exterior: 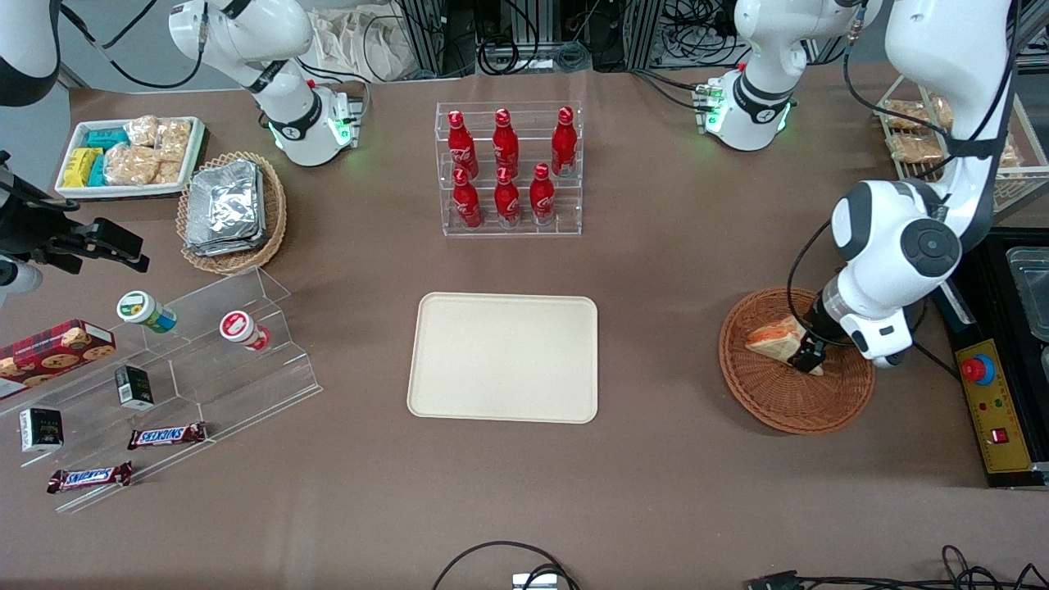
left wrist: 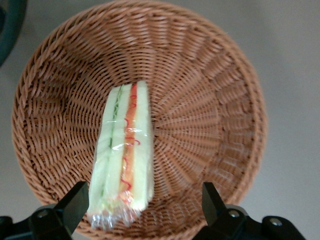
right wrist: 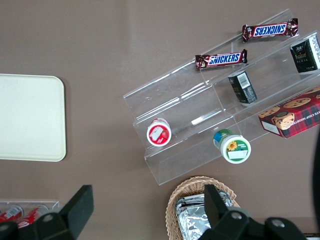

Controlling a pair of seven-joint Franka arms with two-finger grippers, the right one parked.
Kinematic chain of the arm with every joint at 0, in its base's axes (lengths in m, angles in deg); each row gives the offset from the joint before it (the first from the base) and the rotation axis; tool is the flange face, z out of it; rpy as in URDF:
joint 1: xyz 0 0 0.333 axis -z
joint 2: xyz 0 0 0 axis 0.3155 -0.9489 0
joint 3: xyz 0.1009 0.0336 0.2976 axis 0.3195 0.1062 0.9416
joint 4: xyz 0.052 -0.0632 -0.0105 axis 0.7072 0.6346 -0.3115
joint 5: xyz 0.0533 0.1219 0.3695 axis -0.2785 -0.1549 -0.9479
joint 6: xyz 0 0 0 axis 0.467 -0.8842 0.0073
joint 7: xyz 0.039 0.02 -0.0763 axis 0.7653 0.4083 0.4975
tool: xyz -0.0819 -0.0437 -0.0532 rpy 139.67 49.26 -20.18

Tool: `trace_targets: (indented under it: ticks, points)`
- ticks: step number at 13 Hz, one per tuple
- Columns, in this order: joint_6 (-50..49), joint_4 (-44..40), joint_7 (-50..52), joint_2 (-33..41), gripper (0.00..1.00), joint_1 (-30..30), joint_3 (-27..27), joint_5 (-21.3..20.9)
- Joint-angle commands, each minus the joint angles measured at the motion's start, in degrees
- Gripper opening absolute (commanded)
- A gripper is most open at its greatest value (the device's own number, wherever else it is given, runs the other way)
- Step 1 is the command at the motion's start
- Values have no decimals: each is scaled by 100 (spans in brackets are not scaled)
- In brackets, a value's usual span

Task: Place sandwich from basket to tray
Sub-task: 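Close the left gripper on the wrapped sandwich wedge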

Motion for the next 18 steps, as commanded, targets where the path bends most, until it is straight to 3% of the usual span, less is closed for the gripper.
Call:
trace_targets:
  ticks: [1,7,8,11,12,14,18]
  points:
    - [193,147,224,-66,100,61,70,-108]
    - [368,147,224,-400,100,87,61,-310]
    - [369,147,224,-400,90,87,70,-310]
    - [299,120,260,-365,16,78,61,-310]
    - [212,103,242,-339,0,70,61,-310]
    - [-17,50,207,-269,0,78,61,-318]
    - [-876,-72,-440,257,0,70,35,-801]
